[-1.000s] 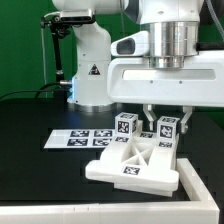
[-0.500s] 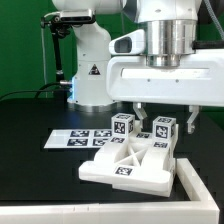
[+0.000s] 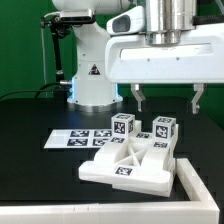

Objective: Assemble chair

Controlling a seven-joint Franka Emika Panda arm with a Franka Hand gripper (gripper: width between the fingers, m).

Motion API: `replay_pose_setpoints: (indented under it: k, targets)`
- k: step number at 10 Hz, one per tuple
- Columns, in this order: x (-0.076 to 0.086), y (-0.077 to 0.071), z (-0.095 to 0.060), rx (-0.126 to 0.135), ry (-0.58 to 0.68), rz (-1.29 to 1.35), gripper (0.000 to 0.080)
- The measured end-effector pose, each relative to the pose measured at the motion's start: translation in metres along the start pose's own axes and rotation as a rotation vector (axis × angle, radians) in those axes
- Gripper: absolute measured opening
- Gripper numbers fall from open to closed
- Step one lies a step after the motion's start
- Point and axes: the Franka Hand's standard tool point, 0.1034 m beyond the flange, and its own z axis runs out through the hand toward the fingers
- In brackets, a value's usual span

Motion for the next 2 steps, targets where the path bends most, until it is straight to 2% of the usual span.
replay_pose_setpoints:
  k: [2]
  targets:
    - [0.0,0.0001,0.0003,0.0,0.0,0.0,0.0649]
